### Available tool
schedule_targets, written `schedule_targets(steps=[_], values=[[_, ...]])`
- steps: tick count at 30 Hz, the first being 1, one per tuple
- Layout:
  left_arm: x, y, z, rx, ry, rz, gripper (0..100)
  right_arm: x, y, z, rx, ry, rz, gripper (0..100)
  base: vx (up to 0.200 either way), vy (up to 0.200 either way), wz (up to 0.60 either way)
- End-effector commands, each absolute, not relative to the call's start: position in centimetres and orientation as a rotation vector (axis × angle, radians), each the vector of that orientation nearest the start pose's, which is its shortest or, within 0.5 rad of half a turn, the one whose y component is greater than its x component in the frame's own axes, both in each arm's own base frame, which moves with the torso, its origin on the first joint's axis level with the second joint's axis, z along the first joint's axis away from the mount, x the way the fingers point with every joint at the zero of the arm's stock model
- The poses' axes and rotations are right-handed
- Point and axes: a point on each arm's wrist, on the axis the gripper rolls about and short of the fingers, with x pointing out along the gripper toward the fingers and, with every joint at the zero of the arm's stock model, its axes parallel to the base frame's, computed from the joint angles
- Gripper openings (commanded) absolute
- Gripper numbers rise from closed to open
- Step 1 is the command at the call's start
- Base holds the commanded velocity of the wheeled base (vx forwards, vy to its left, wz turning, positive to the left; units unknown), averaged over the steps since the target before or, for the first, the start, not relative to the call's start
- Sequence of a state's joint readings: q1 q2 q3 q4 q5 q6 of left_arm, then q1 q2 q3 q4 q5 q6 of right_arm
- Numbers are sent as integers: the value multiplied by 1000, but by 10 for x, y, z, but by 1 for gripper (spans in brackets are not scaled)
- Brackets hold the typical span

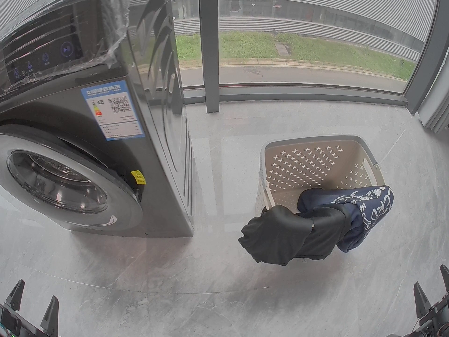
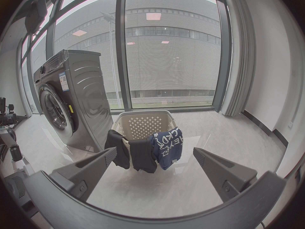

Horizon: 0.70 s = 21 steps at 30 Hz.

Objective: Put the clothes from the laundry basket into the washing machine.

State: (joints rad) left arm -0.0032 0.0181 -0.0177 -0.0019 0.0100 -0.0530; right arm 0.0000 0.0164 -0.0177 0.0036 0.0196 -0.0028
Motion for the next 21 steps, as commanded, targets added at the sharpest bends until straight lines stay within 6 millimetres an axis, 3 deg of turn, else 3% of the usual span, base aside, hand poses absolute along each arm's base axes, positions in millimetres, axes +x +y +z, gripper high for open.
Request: schedule_targets(steps=[1, 11, 17, 21], values=[[-22, 0, 76, -54, 6, 8, 100, -23, 0, 76, -3, 3, 20, 100, 0, 200, 0], [-22, 0, 76, -54, 6, 8, 100, -23, 0, 76, -3, 3, 18, 100, 0, 200, 0], [-22, 0, 76, -54, 7, 8, 100, -23, 0, 76, -3, 3, 18, 100, 0, 0, 0], [-22, 0, 76, -54, 6, 8, 100, -23, 0, 76, -3, 3, 18, 100, -200, 0, 0]])
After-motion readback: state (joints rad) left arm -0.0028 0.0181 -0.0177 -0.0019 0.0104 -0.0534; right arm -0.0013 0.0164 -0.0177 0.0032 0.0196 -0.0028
